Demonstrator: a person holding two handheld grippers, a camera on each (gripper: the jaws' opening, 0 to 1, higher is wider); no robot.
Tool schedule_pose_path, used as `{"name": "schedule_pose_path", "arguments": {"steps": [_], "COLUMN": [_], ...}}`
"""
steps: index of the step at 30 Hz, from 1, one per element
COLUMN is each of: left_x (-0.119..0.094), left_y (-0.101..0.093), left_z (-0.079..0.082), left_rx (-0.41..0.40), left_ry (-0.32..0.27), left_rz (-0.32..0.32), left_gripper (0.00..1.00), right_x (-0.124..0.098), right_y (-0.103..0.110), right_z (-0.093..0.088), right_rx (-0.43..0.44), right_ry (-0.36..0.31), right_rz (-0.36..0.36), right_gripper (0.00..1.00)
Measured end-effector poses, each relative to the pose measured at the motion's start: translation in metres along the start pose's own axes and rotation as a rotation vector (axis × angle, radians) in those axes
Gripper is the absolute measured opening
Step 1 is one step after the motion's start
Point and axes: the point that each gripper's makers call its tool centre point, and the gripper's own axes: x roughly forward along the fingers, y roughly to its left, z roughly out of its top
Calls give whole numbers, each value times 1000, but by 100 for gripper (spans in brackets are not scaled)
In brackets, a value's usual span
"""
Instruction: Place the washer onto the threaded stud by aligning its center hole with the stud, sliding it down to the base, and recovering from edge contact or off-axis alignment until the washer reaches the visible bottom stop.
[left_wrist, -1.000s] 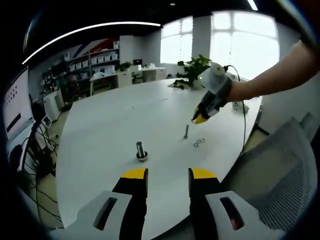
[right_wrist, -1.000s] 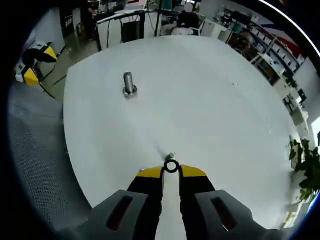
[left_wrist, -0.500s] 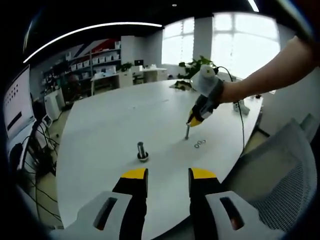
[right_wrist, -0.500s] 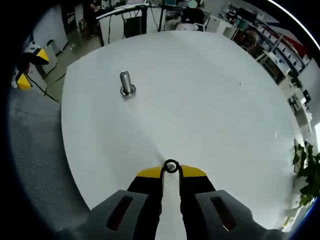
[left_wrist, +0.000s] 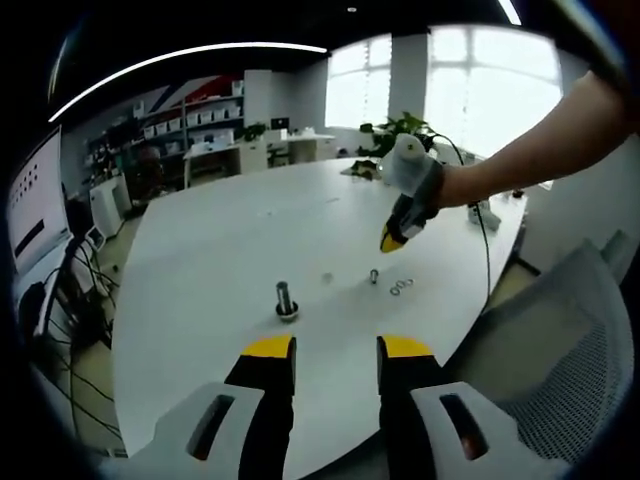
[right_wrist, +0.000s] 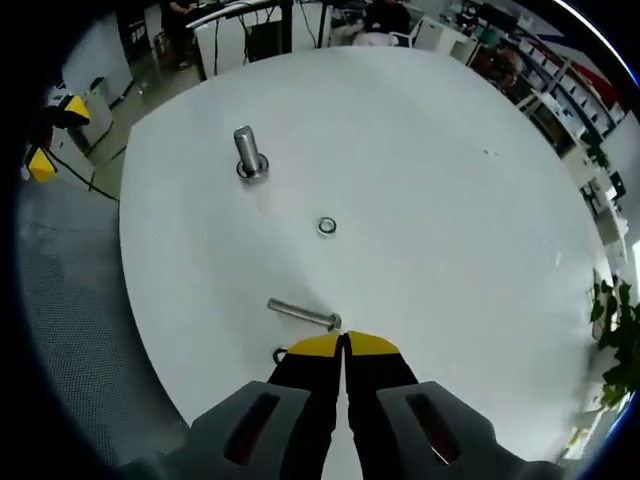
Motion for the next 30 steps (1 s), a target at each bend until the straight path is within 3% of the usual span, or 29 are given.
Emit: {"name": "schedule_pose_path", "arguments": {"steps": [5,9,12,17,22,30], "left_x": [1,1,1,1,2,2], "left_y": [0,0,0,0,1,2], "left_z": [-1,-1,-3,-4,-5,-7], "left_rx": [-2,-2,-3,2,1,7], "left_ry": [5,9,15,20,27,37], "left_rz": [-4,-2,-2,-2,1,10], "left_gripper": [30,30,30,30,30,30], "right_x": [4,1,4,9,19,41], "right_y": [-3,4,15,38,60,74], "right_z": [-4,1,3,6,10,6], "right_rx": [9,6,-116,-266,-352,-450], "right_ry": [-3,-42,-48,-66,-51,17], "right_rz": [-1,7,20,72,135,191], "right_gripper": [5,7,13,14,16,16]}}
